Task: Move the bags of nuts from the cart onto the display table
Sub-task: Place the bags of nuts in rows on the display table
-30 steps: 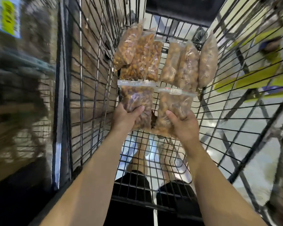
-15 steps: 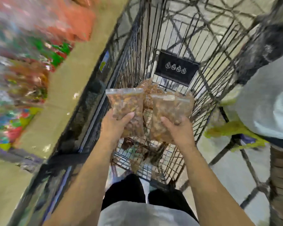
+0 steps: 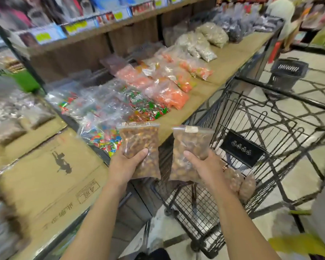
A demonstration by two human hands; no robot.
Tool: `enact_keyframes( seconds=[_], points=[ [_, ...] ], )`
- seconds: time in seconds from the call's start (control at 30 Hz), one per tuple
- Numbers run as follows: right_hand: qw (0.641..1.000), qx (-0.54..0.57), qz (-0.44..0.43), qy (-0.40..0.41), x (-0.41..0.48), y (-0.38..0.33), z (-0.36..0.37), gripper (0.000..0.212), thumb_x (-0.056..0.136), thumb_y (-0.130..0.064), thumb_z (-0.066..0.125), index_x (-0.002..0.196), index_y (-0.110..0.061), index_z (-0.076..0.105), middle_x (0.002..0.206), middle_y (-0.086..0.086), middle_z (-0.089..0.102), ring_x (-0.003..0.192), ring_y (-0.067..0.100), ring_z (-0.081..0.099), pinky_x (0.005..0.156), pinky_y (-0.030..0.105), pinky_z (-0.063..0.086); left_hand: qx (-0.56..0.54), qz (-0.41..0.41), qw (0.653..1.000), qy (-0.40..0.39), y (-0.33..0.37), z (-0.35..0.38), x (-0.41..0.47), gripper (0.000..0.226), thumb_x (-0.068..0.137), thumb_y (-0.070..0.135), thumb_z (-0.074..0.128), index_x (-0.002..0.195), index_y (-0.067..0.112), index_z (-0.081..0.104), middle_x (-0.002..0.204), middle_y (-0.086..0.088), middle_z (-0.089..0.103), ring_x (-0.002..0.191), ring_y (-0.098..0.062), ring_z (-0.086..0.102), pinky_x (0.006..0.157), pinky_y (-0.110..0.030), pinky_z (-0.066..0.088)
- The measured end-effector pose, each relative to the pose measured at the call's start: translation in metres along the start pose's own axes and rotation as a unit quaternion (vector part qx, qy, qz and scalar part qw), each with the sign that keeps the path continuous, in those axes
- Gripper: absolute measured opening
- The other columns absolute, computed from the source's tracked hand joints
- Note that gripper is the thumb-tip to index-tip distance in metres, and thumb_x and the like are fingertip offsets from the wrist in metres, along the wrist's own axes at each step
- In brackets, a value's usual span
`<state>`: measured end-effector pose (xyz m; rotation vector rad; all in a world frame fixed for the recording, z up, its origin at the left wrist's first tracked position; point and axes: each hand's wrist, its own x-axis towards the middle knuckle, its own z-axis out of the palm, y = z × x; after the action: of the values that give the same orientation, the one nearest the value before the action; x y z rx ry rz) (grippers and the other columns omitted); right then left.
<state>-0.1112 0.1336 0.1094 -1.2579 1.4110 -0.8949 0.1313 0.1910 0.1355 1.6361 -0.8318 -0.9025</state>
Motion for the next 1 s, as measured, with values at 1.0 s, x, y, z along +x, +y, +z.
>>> enact_keyframes(
  seconds=[1.0],
  points=[
    [0.964, -0.018, -0.159, -0.211, -0.091, -0.173, 0.301, 0.034, 0.084, -0.040, 0.088, 0.109, -0.020, 0.075, 0.100, 0.001, 0.081, 0.092, 0.017, 0.078, 0.087, 0.042, 0.061, -0.101, 0.056, 0.967, 0.225, 0.021, -0.370, -0.051, 0.036, 0.082, 0.028, 0.090, 0.114, 0.023, 0.074, 0.096, 0.005, 0.083, 0.086, -0.017, 0.081, 0.071, -0.036, 0.065]
  ],
)
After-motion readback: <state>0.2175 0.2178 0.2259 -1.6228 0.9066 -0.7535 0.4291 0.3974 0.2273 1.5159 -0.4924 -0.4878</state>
